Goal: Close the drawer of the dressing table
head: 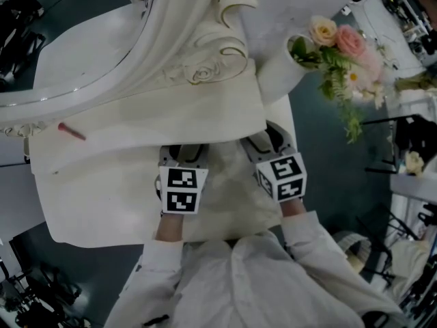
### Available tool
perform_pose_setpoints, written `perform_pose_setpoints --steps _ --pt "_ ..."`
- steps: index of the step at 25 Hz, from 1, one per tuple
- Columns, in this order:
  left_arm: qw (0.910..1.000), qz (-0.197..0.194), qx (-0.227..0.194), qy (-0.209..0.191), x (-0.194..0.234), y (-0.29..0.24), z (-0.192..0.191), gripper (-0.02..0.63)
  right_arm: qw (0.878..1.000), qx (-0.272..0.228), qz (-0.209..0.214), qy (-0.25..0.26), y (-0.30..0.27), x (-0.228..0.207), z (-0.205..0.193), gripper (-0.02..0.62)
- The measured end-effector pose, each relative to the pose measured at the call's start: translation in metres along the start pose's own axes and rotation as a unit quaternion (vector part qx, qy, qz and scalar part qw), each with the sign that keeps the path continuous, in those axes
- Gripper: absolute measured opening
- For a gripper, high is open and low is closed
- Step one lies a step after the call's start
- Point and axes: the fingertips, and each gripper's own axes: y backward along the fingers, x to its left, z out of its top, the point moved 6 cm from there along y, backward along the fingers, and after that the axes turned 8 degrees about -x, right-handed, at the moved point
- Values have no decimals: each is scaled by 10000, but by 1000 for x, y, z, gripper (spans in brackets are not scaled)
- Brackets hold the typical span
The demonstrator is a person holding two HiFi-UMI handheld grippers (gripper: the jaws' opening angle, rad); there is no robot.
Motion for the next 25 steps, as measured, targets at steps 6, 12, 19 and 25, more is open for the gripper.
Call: perform_pose_setpoints --steps 6,12,19,25 --pt "10000 9 -53 75 -3 7 2 204 9999 -69 -97 -97 10 6 0 230" --pt "9995 -160 50 283 -13 20 -3 204 9997 -154 -25 -199 27 16 1 230" --pt "9987 -473 -95 166 -29 42 4 204 9987 -335 236 -315 50 30 6 230" --pt "9957 -868 -318 112 -41 62 15 202 9973 -627 135 -363 69 40 20 230"
